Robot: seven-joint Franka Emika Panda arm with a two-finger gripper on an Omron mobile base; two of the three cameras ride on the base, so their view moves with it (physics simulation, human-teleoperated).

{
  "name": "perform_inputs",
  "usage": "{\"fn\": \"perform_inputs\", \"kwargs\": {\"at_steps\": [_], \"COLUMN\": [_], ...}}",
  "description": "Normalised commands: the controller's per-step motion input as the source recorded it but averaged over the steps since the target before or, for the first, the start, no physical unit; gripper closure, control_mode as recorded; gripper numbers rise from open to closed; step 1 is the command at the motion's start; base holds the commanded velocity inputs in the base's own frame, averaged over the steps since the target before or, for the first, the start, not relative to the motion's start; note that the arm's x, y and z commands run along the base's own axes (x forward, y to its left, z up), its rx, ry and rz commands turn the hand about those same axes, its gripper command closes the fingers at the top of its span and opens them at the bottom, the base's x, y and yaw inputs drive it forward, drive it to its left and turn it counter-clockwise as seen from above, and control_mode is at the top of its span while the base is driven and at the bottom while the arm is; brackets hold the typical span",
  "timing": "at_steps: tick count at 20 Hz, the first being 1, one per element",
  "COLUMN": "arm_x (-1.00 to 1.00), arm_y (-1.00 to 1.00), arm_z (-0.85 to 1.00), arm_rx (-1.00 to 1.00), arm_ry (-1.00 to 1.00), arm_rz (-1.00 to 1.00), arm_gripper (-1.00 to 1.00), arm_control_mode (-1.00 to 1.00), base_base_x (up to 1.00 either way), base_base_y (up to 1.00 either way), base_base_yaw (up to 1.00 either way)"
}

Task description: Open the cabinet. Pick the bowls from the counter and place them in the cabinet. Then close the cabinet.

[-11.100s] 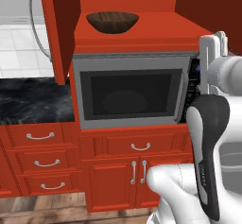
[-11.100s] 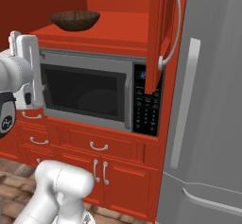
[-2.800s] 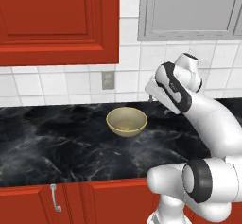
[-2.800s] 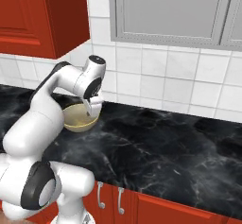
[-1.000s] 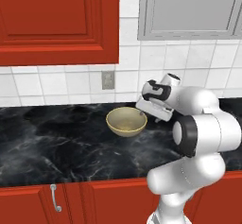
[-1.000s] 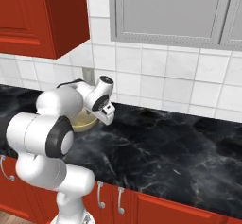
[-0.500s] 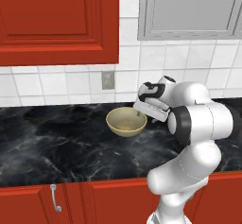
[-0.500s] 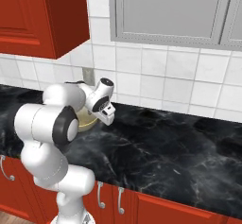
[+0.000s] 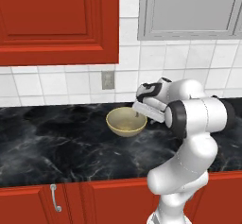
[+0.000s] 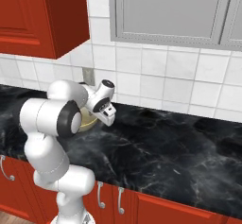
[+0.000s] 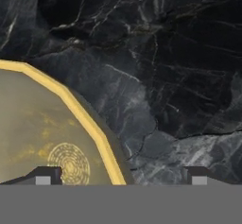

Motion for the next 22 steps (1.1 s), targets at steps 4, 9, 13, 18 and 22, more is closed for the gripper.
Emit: {"fn": "perform_inputs", "kwargs": {"at_steps": [4, 9, 13, 18, 22], "arm_x": [-0.01, -0.04, -0.02, -0.05, -0.1], "arm_y": [0.13, 0.25, 0.2, 0.09, -0.2], "arm_z": [-0.15, -0.17, -0.17, -0.17, 0.04], "arm_rx": [0.0, 0.0, 0.0, 0.0, 0.0], "arm_ry": [-0.04, -0.01, -0.01, -0.01, 0.01], "arm_rz": [0.0, 0.0, 0.0, 0.0, -0.04], "arm_gripper": [1.0, 1.0, 1.0, 1.0, 1.0], "arm_control_mode": [-1.0, -1.0, -1.0, -1.0, -1.0], "base_base_x": [0.0, 0.0, 0.0, 0.0, 0.0], "base_base_y": [0.0, 0.0, 0.0, 0.0, 0.0], "base_base_yaw": [0.0, 0.0, 0.0, 0.0, 0.0]}}
